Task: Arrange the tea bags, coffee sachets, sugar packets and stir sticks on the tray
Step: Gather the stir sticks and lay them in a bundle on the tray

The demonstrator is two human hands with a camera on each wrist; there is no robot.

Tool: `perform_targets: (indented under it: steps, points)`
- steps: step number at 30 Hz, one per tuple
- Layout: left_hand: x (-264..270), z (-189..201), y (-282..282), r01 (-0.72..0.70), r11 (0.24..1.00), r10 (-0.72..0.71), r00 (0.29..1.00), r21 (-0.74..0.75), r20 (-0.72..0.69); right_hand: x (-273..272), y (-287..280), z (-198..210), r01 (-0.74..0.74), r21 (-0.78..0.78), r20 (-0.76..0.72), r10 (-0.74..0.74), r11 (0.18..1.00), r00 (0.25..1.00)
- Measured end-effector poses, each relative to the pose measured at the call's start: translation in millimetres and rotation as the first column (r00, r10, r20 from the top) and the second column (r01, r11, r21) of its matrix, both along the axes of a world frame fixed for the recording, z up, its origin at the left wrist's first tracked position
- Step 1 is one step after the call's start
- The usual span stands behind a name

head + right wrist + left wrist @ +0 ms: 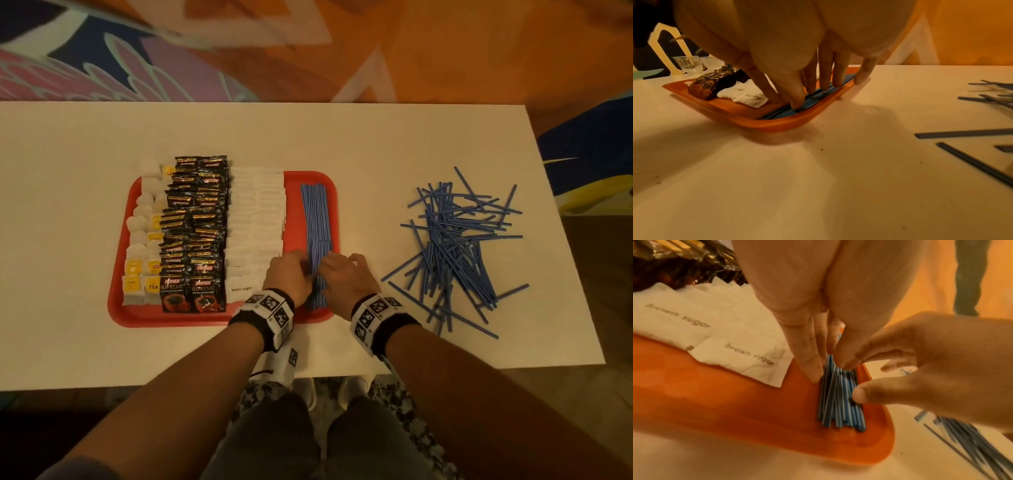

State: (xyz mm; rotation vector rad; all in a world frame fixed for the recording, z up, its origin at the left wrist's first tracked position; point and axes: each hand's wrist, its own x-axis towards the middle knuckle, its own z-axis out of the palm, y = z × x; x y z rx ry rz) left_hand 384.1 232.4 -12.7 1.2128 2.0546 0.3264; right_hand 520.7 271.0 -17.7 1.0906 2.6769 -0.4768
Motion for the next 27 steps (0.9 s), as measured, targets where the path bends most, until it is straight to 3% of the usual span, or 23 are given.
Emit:
perform_targets:
  steps: [6,13,18,21,24,27]
  points:
    - [1.0,-6.8,-9.9,0.184,0.978,-0.179,0.982,0.098,-0.059,-0.8,1.0,3.4,-0.034,-0.024,0.061,0.035,0.999,0.998]
    - [-3.7,-10.0,-10.1,0.262,0.959,-0.255,0.964,0.111,-0.073,-1.3,-3.2,4.9,-0.014,-0.055,0.062,0.017,0.998,0.998]
    - [5.0,4.5,-2.3,0.232,0.960,-0.220,0.972,0.159,-0.087,10.1,-1.6,12.4,0.072,-0.049,-0.041,-0.074,0.996,0.996]
    - [25.8,18.8,7.5,0.317,0.933,-0.302,0.947,0.171,-0.111,32.8,2.7,19.8,0.214,-0.101,-0.068,-0.222,0.972,0.973]
    - [53.9,23.2,17.8,0.462,0.886,-0.459,0.885,0.029,-0.078,65.7,10.5,22.6,0.365,-0.160,-0.032,-0.374,0.917,0.927]
    - [84.3,20.5,28.1,0.500,0.846,-0.509,0.860,-0.186,-0.007,105.8,20.8,21.5,0.526,-0.229,0.010,-0.538,0.819,0.843]
